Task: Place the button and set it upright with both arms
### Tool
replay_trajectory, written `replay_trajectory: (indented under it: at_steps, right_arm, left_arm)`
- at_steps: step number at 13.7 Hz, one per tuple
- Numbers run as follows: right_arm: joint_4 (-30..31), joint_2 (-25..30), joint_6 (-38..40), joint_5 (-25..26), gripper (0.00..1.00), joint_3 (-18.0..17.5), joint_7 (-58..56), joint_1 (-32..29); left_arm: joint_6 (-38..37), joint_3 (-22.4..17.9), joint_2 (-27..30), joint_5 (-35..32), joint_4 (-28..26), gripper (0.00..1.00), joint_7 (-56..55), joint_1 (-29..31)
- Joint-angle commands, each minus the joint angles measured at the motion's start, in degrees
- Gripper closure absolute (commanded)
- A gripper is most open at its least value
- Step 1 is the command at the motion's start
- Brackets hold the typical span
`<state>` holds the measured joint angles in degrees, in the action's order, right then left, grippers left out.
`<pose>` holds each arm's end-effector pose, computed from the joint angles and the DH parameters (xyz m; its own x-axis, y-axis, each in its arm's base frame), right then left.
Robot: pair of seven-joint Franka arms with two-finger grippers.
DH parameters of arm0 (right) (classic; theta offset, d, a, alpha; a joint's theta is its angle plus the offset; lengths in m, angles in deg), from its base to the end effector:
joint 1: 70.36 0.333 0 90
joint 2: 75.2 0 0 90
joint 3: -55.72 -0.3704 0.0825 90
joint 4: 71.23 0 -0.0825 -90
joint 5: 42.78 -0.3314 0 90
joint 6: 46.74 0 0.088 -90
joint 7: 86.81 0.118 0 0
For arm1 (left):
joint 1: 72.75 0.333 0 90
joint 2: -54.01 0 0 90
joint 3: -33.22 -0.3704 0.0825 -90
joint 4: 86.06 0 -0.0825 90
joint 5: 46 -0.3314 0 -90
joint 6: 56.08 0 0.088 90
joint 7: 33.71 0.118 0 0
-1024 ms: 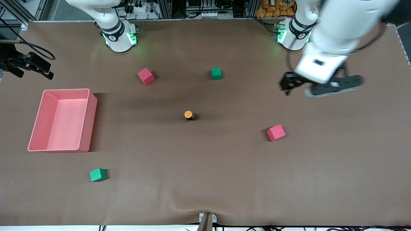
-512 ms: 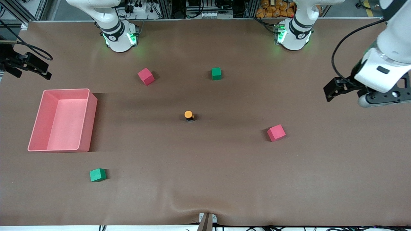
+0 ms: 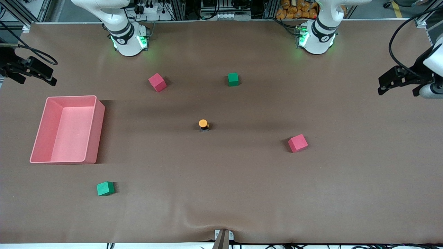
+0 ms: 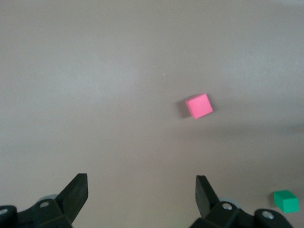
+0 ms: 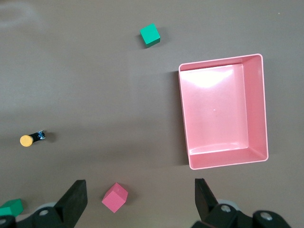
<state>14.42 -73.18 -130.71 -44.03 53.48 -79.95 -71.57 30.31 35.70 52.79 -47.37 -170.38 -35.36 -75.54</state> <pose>0.4782 0.0119 0.7074 0.9951 -0.0993 0.0035 -0.0992 -0.9948 -0.0209 0.5023 -0.0430 0.6929 0.9980 -0.0616 0.0155 -0.0613 -0.9979 -0.0225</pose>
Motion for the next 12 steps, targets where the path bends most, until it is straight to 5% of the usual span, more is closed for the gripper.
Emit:
replay_trajectory:
  at_steps: [1, 12]
  right_arm:
    - [-1.01, -0.52, 0.65, -1.21, 0.0, -0.75, -0.54, -1.7]
    - [-1.09, -0.52, 0.39, -1.21, 0.0, -0.75, -0.62, -2.49]
  left_arm:
    - [0.79, 0.07, 5.69, 0.92, -7.52, 0.0, 0.68, 0.07]
    - [-1.84, 0.6, 6.32, 0.75, -5.78, 0.0, -0.9, 0.16]
